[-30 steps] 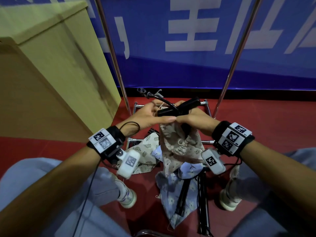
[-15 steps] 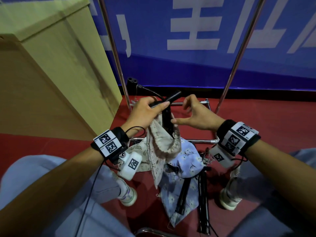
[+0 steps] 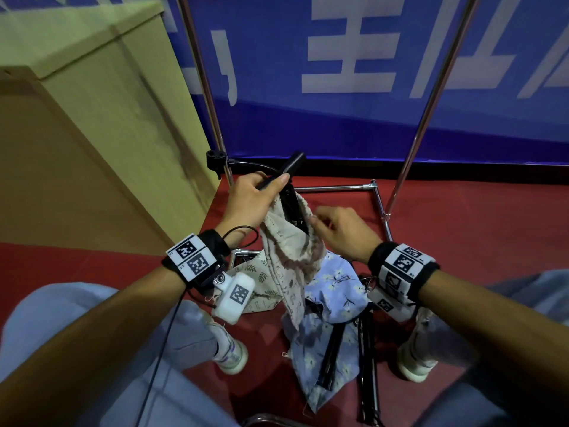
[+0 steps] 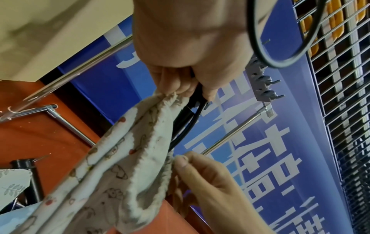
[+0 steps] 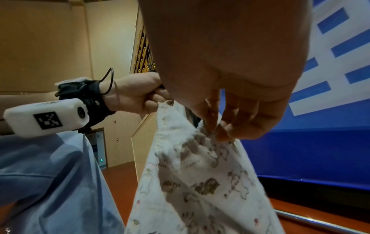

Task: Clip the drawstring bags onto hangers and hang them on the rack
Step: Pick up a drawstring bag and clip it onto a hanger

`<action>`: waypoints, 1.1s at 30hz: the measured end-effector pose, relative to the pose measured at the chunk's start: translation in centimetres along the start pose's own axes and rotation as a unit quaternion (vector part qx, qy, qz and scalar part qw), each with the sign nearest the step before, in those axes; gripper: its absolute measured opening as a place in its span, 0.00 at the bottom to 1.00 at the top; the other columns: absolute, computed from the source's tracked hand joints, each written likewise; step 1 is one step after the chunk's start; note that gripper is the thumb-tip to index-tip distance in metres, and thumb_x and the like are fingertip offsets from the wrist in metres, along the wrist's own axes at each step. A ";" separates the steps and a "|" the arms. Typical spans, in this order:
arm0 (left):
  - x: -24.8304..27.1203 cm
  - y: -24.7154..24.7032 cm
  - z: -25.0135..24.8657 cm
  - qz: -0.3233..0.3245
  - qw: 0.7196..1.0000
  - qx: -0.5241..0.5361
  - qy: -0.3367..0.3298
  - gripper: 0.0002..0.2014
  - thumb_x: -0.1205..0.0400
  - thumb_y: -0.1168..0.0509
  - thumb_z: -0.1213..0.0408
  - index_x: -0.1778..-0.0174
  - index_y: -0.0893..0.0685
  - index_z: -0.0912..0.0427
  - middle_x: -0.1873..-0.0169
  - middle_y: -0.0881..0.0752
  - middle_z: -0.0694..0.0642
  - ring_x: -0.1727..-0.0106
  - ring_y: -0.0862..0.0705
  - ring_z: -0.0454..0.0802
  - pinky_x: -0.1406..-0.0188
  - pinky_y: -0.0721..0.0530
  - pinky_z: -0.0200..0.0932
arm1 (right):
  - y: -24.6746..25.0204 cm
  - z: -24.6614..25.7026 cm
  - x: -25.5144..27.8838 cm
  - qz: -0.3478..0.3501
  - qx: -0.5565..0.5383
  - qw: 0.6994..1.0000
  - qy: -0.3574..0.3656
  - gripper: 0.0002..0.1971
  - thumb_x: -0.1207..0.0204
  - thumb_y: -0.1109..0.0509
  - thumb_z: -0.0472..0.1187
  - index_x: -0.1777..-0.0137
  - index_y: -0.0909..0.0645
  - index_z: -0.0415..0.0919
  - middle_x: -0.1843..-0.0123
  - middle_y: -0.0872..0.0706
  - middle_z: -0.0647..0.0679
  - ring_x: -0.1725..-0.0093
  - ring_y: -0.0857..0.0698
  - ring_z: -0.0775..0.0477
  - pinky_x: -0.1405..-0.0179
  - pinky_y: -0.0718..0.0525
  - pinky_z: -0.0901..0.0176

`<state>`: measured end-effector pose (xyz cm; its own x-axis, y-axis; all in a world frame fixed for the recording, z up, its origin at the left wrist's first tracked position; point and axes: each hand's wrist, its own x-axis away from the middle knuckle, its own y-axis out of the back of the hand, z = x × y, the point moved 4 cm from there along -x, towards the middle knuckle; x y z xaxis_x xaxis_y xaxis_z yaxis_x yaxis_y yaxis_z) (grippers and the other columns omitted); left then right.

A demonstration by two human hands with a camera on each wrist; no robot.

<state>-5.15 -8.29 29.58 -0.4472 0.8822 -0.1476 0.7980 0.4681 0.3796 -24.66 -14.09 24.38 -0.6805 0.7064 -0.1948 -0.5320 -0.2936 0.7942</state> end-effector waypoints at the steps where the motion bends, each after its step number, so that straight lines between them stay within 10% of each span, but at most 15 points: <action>1: -0.1 0.1 0.2 0.000 1.000 0.002 0.009 0.30 0.25 0.29 0.36 0.60 0.13 0.67 0.68 0.13 0.68 0.71 0.18 0.51 0.70 0.24 0.50 | 0.5 -0.4 -0.2 -0.021 0.014 1.000 -0.004 0.17 0.15 0.42 0.53 0.61 0.25 0.44 0.71 0.19 0.48 0.70 0.20 0.40 0.68 0.18 0.41; 7: -0.7 1.0 1.0 -0.004 0.999 -0.009 0.046 0.22 0.22 0.27 0.41 0.71 0.19 0.56 0.78 0.24 0.50 0.75 0.27 0.47 0.71 0.31 0.44 | 4.0 -1.7 -1.5 -0.088 -0.116 0.988 -0.058 0.09 0.13 0.38 0.35 0.49 0.15 0.39 0.67 0.12 0.44 0.75 0.17 0.55 0.71 0.19 0.64; 10: -0.9 1.3 1.0 -0.005 0.999 -0.016 0.042 0.25 0.23 0.27 0.41 0.68 0.15 0.62 0.77 0.21 0.51 0.74 0.25 0.47 0.70 0.30 0.45 | 4.6 -2.7 -1.8 -0.071 -0.175 0.973 -0.134 0.10 0.13 0.39 0.34 0.53 0.17 0.37 0.67 0.11 0.41 0.75 0.15 0.49 0.71 0.15 0.58; 19: -0.5 0.8 0.8 0.009 1.000 -0.021 0.021 0.27 0.26 0.27 0.36 0.56 0.09 0.61 0.60 0.08 0.61 0.55 0.10 0.66 0.54 0.12 0.65 | -0.1 -1.2 -0.4 0.034 -0.082 0.985 -0.149 0.27 0.27 0.28 0.69 0.54 0.18 0.43 0.66 0.12 0.52 0.70 0.16 0.55 0.73 0.20 0.60; 27: -0.5 0.9 1.3 0.008 0.999 -0.017 0.046 0.29 0.23 0.27 0.40 0.63 0.14 0.69 0.76 0.18 0.57 0.74 0.23 0.48 0.70 0.28 0.44 | 1.2 -1.9 -1.1 0.008 -0.084 0.989 -0.120 0.08 0.19 0.28 0.36 0.59 0.13 0.44 0.68 0.12 0.53 0.76 0.17 0.63 0.70 0.17 0.64; 33: -1.2 1.3 1.8 0.006 0.999 -0.009 0.039 0.34 0.29 0.28 0.29 0.59 0.10 0.63 0.67 0.11 0.67 0.72 0.20 0.51 0.68 0.25 0.48 | 3.3 -2.2 -1.4 0.019 -0.101 0.987 -0.125 0.03 0.22 0.25 0.28 0.51 0.12 0.35 0.64 0.09 0.45 0.71 0.10 0.45 0.64 0.08 0.51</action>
<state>-2.82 -8.64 28.67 -0.4678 0.8809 -0.0715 0.7965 0.4552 0.3980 -26.62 -17.47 26.04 -0.5701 0.8216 0.0008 -0.6151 -0.4275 0.6625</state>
